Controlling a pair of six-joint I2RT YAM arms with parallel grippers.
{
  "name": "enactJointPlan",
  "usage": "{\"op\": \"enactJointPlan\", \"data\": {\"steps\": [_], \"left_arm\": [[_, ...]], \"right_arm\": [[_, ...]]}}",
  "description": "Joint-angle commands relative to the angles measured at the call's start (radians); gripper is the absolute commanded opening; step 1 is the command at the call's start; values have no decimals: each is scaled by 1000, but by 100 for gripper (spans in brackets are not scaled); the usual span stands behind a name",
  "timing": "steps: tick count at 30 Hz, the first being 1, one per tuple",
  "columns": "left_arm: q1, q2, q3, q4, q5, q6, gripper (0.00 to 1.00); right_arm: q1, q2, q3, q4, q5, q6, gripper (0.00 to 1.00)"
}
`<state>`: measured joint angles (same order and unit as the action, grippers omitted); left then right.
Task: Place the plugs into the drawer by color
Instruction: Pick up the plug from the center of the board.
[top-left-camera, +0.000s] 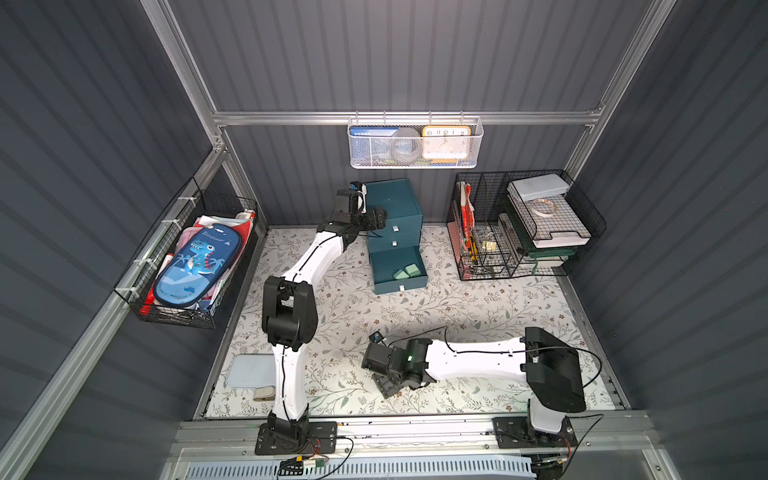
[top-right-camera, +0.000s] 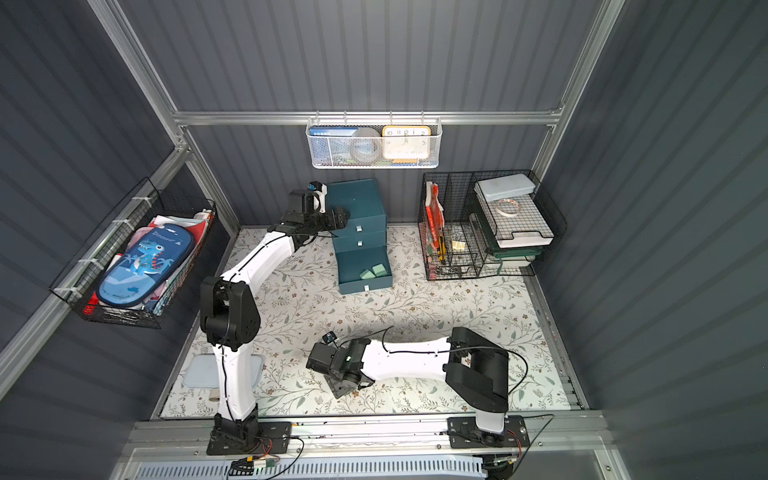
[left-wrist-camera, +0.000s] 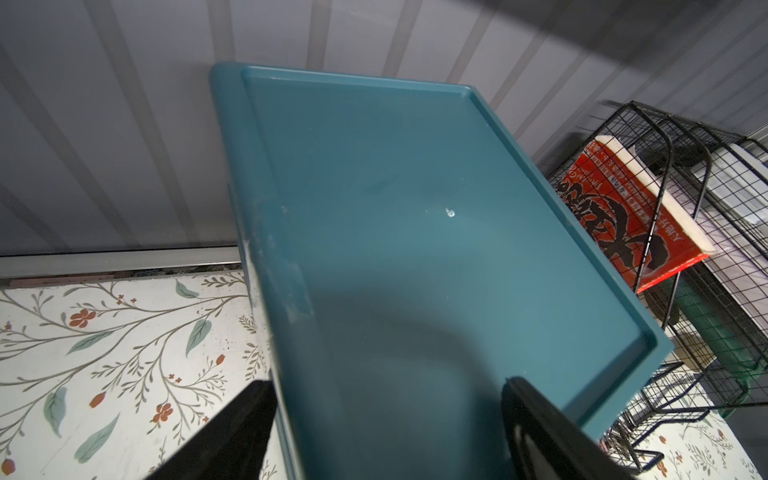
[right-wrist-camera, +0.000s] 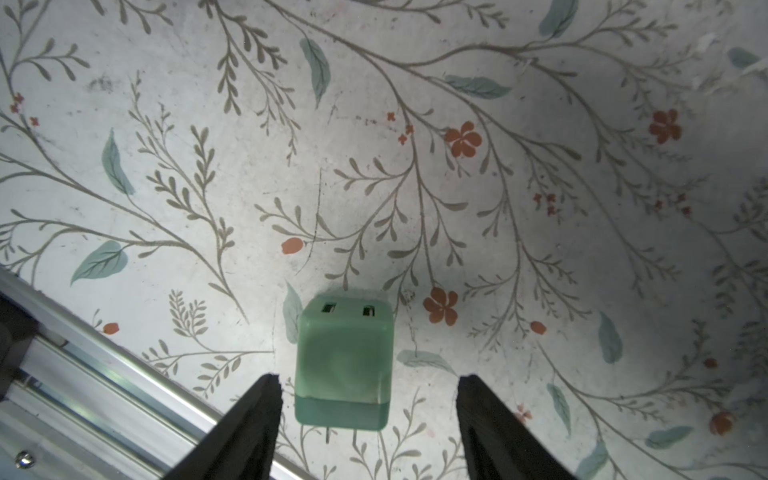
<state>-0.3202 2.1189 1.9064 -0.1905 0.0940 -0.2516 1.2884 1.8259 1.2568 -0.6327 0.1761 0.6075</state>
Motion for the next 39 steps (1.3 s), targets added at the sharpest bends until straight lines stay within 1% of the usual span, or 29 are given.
{"op": "enactJointPlan", "data": {"steps": [1, 12, 20, 26, 27, 29, 33, 37, 39], "left_arm": [[-10, 39, -36, -141, 1, 48, 89], [-10, 38, -40, -141, 0, 50, 90], [-11, 39, -38, -141, 0, 50, 90], [-11, 38, -39, -141, -2, 50, 90], [-11, 38, -40, -141, -3, 49, 90], [-11, 36, -44, -141, -4, 48, 90], [-11, 29, -46, -136, -5, 46, 89], [-11, 29, -43, -135, -7, 45, 89], [-13, 29, -39, -135, -6, 45, 90]], "right_arm": [[8, 40, 25, -43, 4, 26, 71], [12, 128, 75, -67, -10, 14, 70], [1, 133, 74, -66, -23, 17, 59], [-22, 104, 78, -78, -2, 22, 48], [-33, 96, 82, -74, 5, 17, 46], [-71, 85, 110, -76, 34, 2, 45], [-206, 63, 218, -39, 98, -59, 43], [-328, 79, 309, 49, 138, -155, 43], [-364, 99, 336, 134, 213, -230, 43]]}}
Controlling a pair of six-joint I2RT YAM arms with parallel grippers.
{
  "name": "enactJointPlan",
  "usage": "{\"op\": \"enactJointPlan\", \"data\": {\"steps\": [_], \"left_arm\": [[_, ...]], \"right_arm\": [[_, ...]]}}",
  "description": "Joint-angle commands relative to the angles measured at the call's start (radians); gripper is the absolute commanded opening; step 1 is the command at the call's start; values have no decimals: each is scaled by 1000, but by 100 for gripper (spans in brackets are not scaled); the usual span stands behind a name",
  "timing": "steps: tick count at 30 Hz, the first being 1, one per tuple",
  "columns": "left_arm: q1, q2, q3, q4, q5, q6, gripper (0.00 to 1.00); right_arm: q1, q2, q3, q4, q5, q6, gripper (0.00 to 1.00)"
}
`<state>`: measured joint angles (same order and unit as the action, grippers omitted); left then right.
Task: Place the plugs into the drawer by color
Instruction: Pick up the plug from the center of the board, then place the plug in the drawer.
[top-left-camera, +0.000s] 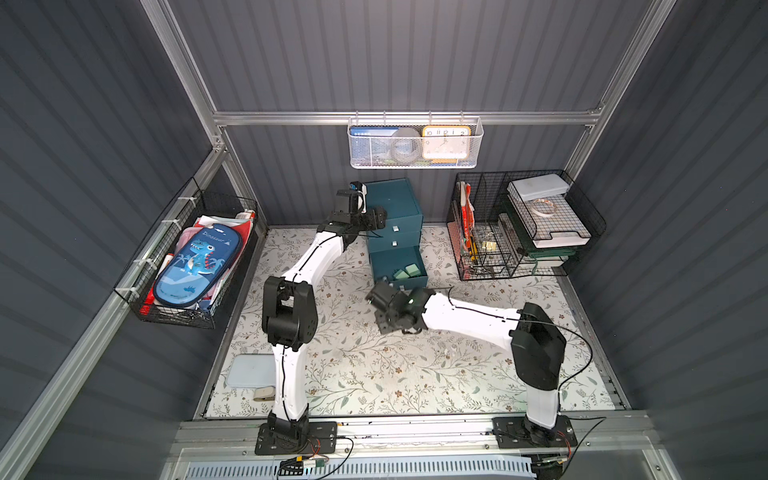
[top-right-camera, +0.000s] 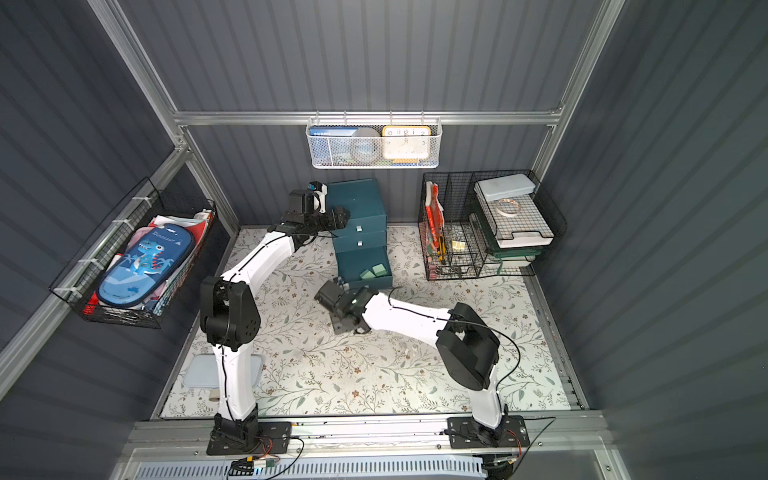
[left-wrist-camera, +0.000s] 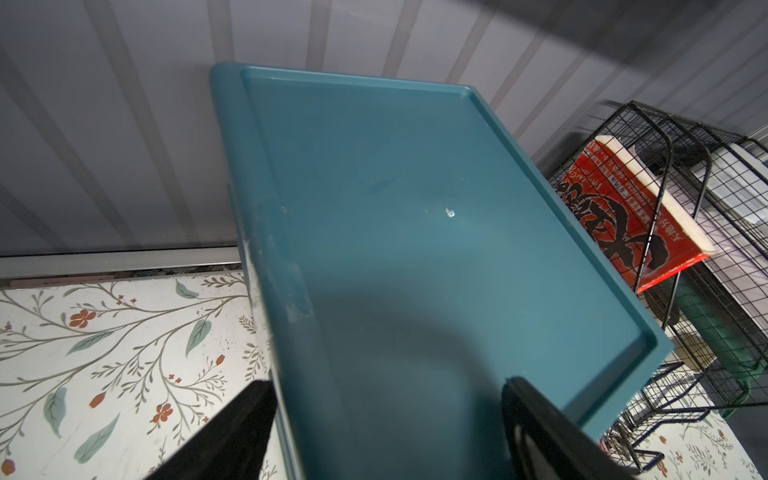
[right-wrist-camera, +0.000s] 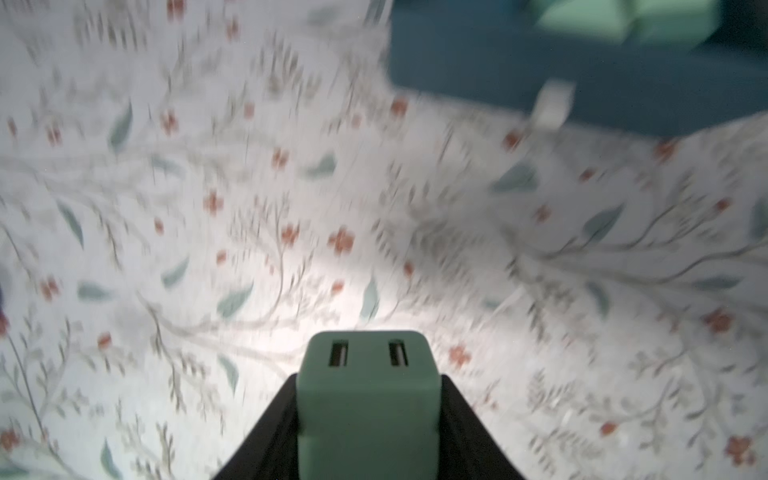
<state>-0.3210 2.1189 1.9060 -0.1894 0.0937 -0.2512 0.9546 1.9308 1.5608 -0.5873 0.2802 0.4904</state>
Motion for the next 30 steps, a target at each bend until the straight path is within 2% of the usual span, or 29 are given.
{"op": "enactJointPlan", "data": {"steps": [1, 6, 11, 30], "left_arm": [[-12, 29, -39, -136, -6, 44, 89], [-12, 23, -42, -144, 3, 47, 90], [-12, 22, -47, -143, 4, 42, 90], [-12, 23, -47, -137, -5, 46, 90]], "right_arm": [[-47, 6, 47, 115, 123, -133, 43], [-119, 131, 194, 223, 114, -206, 43], [-147, 289, 367, 194, 91, -237, 43], [-210, 458, 468, 138, -17, -172, 46]]}}
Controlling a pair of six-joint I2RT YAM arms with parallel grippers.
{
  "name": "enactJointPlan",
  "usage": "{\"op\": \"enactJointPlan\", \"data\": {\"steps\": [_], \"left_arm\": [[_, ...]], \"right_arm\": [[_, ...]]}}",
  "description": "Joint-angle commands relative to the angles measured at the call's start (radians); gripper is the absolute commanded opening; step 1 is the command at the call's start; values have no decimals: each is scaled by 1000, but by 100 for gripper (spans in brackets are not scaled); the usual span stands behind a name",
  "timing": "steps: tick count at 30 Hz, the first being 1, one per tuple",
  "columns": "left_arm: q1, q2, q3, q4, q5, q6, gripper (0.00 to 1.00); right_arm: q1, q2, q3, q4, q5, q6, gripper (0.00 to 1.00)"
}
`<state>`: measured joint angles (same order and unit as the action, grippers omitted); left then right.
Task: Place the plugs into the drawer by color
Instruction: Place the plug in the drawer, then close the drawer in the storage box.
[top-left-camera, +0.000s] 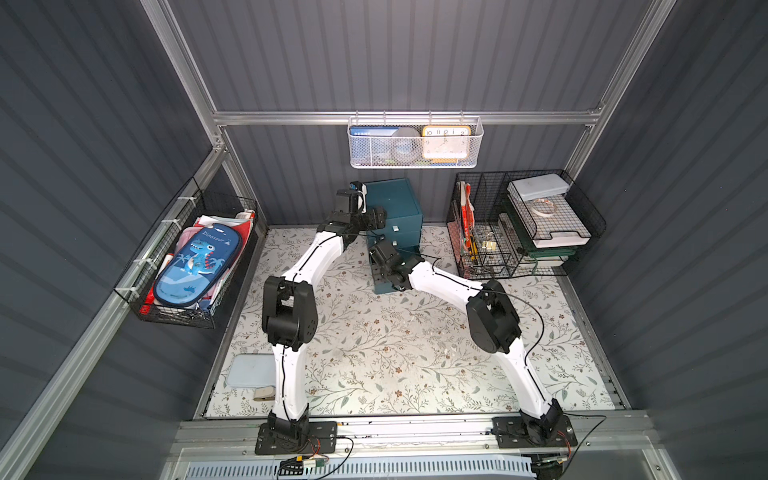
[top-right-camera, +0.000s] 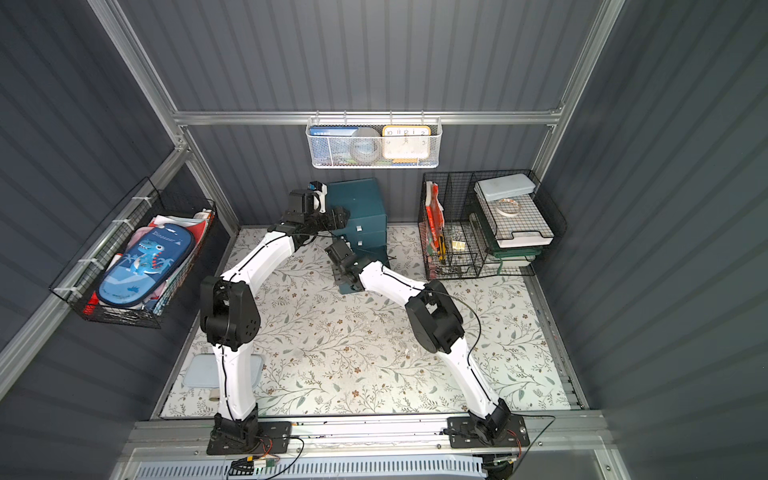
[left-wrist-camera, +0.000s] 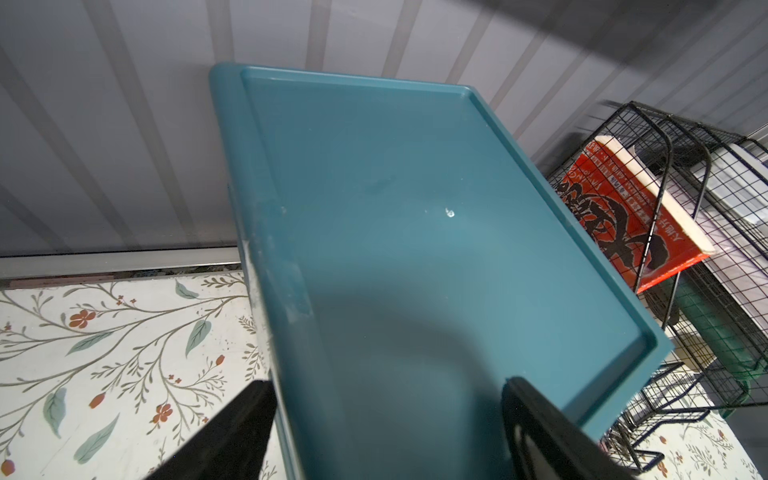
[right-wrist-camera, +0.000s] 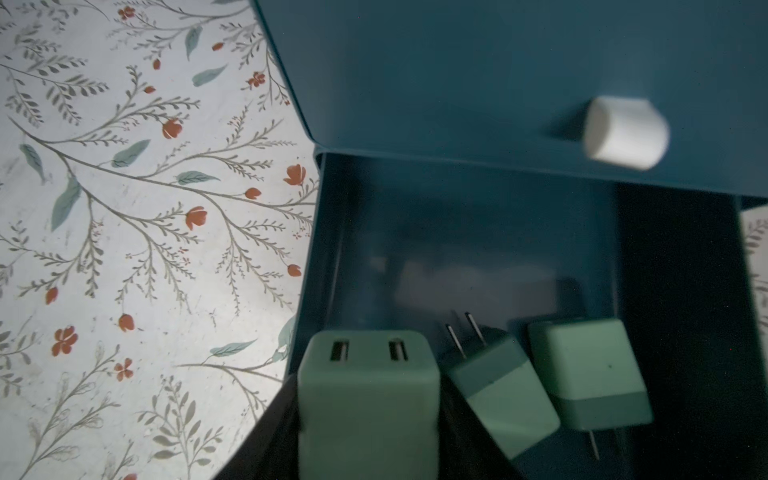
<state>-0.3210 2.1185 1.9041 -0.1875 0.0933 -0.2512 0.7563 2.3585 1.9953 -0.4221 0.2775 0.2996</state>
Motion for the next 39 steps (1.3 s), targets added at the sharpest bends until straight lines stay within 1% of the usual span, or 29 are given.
{"op": "enactJointPlan", "data": {"steps": [1, 5, 8, 14, 16, 18, 20, 21, 23, 28, 32, 36, 39], "left_arm": [[-12, 23, -45, -138, -6, 47, 90], [-12, 26, -44, -139, -6, 48, 90], [-12, 30, -42, -141, -6, 47, 89], [-12, 31, -42, -142, -3, 50, 90], [-12, 30, -42, -144, -3, 49, 90], [-12, 30, -43, -144, -1, 50, 90], [-12, 32, -45, -143, -1, 50, 89], [-12, 33, -44, -140, 0, 50, 89], [-12, 33, -41, -138, -4, 50, 89], [-12, 45, -47, -140, -3, 40, 89], [-13, 53, -46, -139, 1, 38, 89], [-12, 63, -40, -141, 6, 38, 89], [-12, 64, -40, -140, 8, 38, 89]], "right_arm": [[-15, 41, 43, -26, -22, 21, 46], [-18, 74, 83, -64, -41, 22, 48], [-20, 78, 94, -70, -54, 19, 52], [-23, 39, 114, -92, -46, -8, 67], [-26, 22, 128, -105, -46, -13, 68], [-26, -29, 103, -98, -44, -9, 68], [-26, -110, 11, -40, -56, 2, 67], [-26, -161, -58, 33, -69, 5, 66], [-25, -246, -173, 117, -80, 21, 64], [-25, -405, -444, 295, -101, 94, 58], [-26, -456, -619, 401, -136, 173, 53], [-27, -464, -745, 487, -168, 249, 50], [-29, -470, -824, 557, -166, 290, 46]]}}
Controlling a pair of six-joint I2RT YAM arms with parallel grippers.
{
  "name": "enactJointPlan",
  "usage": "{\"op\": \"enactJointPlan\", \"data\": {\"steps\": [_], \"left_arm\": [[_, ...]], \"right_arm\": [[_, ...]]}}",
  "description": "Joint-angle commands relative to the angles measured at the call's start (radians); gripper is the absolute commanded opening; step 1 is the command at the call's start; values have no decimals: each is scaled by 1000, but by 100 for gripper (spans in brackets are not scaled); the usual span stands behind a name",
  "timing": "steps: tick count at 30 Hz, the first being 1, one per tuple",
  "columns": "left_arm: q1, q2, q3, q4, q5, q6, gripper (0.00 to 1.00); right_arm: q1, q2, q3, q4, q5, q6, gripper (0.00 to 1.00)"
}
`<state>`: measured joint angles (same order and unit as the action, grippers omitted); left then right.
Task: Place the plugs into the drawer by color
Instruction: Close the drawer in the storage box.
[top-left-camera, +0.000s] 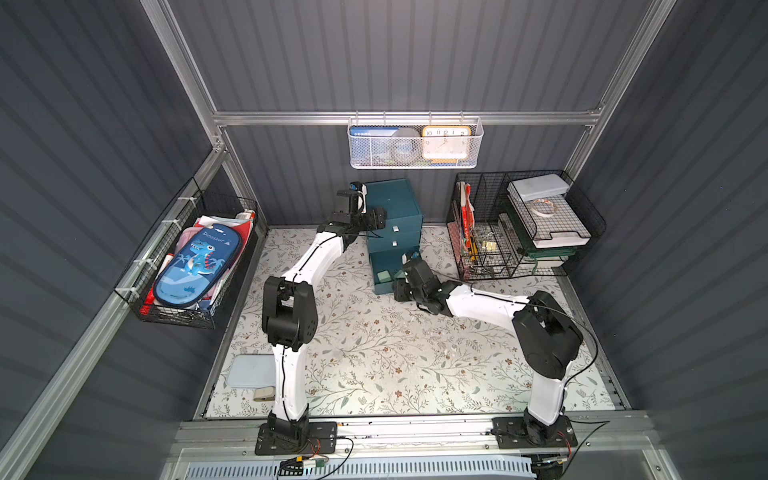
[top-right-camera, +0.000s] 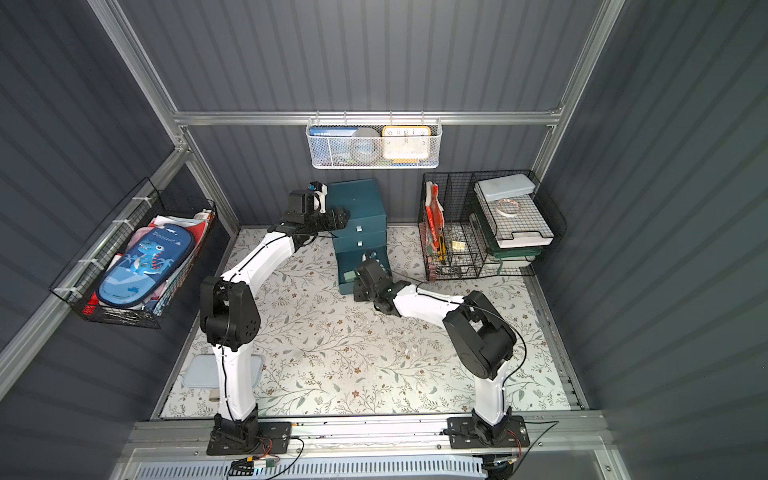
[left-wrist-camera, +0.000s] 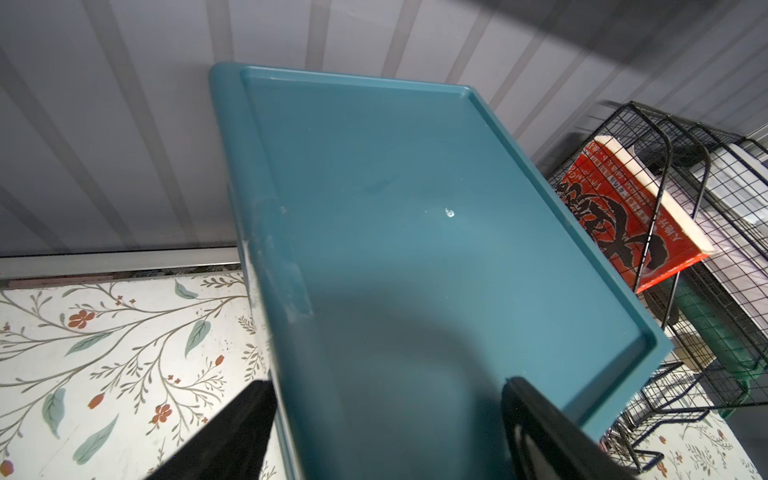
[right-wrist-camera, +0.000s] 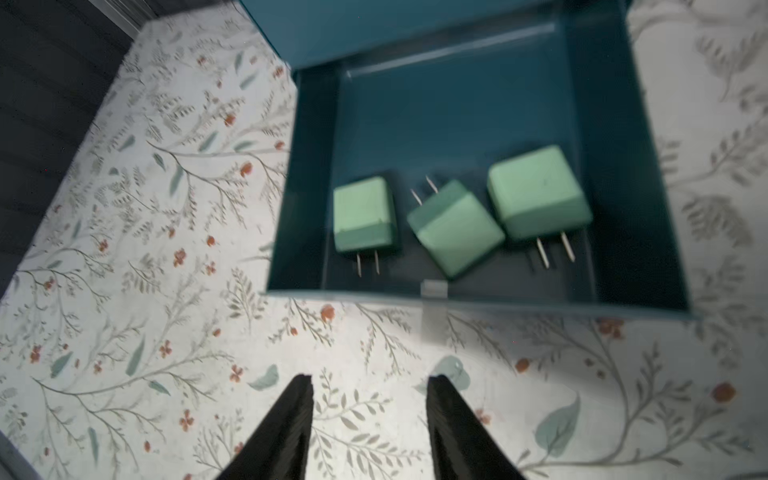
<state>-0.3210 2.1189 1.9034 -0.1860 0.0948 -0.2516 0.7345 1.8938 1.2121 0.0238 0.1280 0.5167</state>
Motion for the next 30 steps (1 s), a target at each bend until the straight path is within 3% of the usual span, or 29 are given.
{"op": "enactJointPlan", "data": {"steps": [1, 6, 11, 30], "left_arm": [[-12, 64, -38, -143, 7, 39, 89], [-12, 48, -43, -141, 6, 38, 89], [-12, 39, -44, -141, 5, 39, 89], [-14, 40, -54, -138, 2, 47, 89]], "right_arm": [[-10, -4, -66, 140, -13, 93, 45], [-52, 53, -118, 267, -68, 177, 32], [-77, 110, -125, 355, -94, 214, 28], [-106, 275, 42, 507, -46, 316, 29]]}}
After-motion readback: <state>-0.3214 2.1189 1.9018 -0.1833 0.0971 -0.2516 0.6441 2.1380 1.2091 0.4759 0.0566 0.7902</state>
